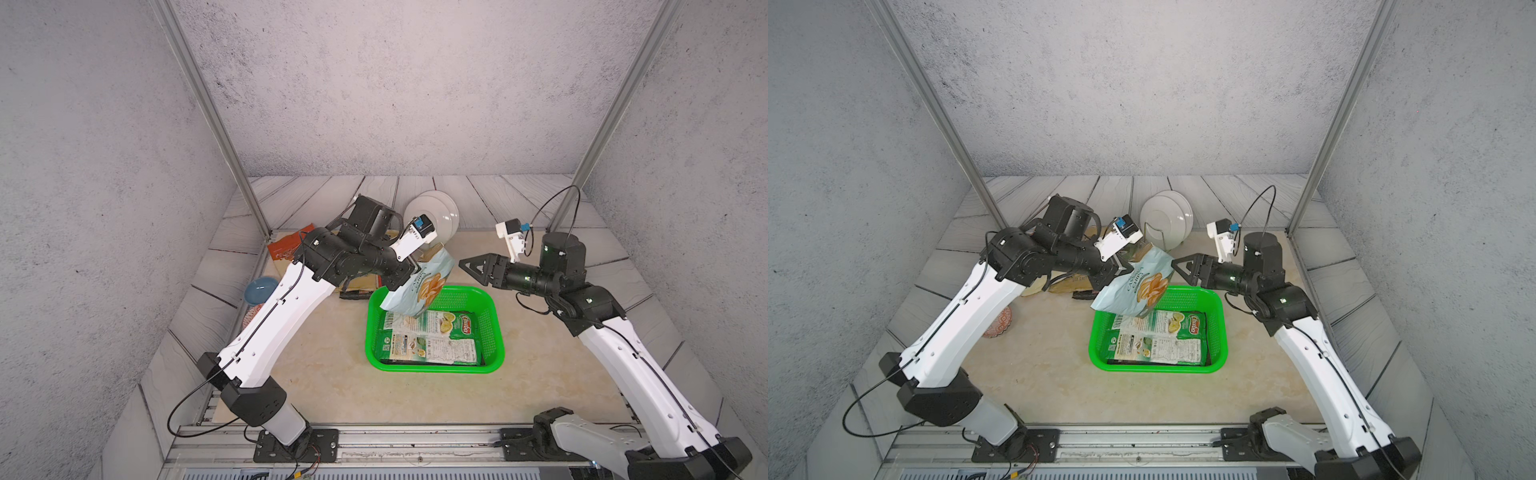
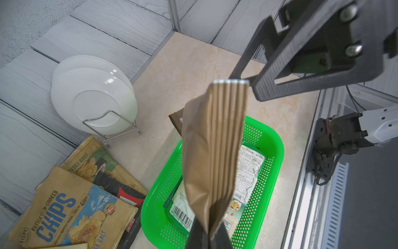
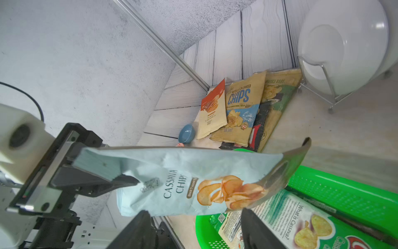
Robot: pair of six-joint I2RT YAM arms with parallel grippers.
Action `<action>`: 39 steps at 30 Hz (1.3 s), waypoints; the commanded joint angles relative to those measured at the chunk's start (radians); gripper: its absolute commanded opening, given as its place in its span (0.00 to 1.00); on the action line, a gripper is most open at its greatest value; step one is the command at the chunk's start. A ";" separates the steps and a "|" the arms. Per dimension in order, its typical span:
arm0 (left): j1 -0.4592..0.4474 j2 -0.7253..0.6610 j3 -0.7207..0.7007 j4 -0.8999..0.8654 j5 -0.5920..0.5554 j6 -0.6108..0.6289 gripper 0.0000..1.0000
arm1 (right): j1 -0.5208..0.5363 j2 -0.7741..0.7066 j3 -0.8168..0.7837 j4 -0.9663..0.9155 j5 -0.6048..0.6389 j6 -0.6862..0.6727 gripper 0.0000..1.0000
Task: Put the potato chips into the basket
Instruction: Place the potato chip in the basket.
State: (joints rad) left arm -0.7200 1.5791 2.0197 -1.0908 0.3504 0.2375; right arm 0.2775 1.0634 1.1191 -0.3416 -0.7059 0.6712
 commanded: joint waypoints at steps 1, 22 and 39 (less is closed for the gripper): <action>0.031 -0.043 0.048 0.008 0.086 -0.035 0.00 | -0.051 -0.018 -0.143 0.238 -0.128 0.117 0.71; 0.149 -0.158 -0.042 0.013 0.493 -0.122 0.00 | -0.086 0.200 -0.402 0.988 -0.348 0.319 0.74; 0.201 -0.192 -0.071 0.072 0.593 -0.197 0.00 | -0.101 0.436 -0.440 1.742 -0.461 0.720 0.83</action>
State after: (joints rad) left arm -0.5289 1.4147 1.9568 -1.0824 0.8894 0.0582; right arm 0.1799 1.4914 0.6472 1.2964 -1.1324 1.3563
